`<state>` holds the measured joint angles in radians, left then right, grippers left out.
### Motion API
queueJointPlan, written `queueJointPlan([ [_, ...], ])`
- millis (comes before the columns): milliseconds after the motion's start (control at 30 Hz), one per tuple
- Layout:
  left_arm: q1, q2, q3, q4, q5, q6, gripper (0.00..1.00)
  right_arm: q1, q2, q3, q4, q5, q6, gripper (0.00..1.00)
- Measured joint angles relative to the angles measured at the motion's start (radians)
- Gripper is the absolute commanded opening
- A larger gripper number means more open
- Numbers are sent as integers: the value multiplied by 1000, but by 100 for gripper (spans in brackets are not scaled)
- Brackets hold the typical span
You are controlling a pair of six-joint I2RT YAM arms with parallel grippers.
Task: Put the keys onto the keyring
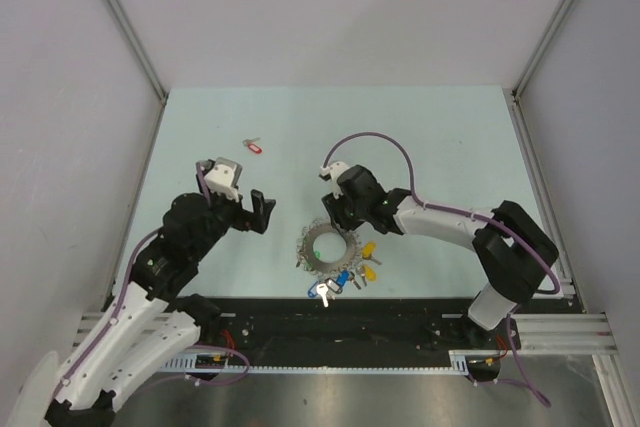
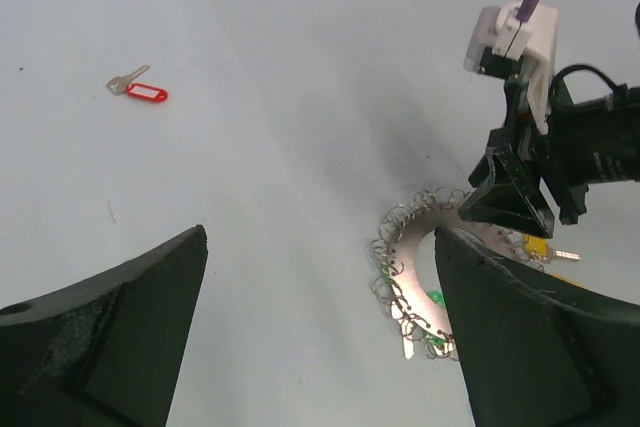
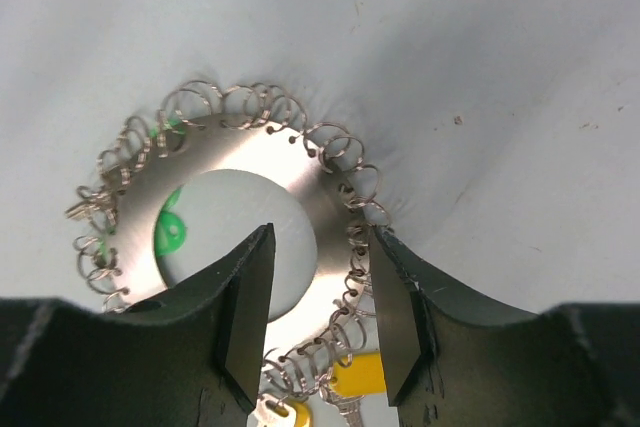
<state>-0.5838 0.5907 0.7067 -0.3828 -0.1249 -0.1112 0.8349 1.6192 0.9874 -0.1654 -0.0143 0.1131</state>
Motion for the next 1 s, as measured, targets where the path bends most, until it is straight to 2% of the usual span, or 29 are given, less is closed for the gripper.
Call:
queueJointPlan([
  [133, 85, -37, 0, -8, 26, -19, 100, 6, 80, 53, -67, 63, 17, 48],
  [400, 118, -97, -5, -14, 55, -21, 100, -2, 169, 78, -114, 101, 37, 46],
  [533, 209, -103, -30, 5, 139, -21, 100, -17, 190, 103, -114, 79, 35, 32],
  [567, 222, -99, -33, 6, 157, -21, 100, -19, 191, 106, -114, 73, 32, 23],
  [633, 237, -82, -38, 14, 200, -20, 100, -19, 193, 108, -113, 66, 29, 14],
  [667, 239, -72, -40, 20, 225, -20, 100, -19, 193, 108, -113, 63, 29, 5],
  [700, 240, -60, -41, 25, 249, -20, 100, -19, 193, 108, -113, 60, 25, 1],
  [1000, 266, -21, -41, 37, 317, -19, 100, -27, 80, 108, -140, -26, -1, 0],
])
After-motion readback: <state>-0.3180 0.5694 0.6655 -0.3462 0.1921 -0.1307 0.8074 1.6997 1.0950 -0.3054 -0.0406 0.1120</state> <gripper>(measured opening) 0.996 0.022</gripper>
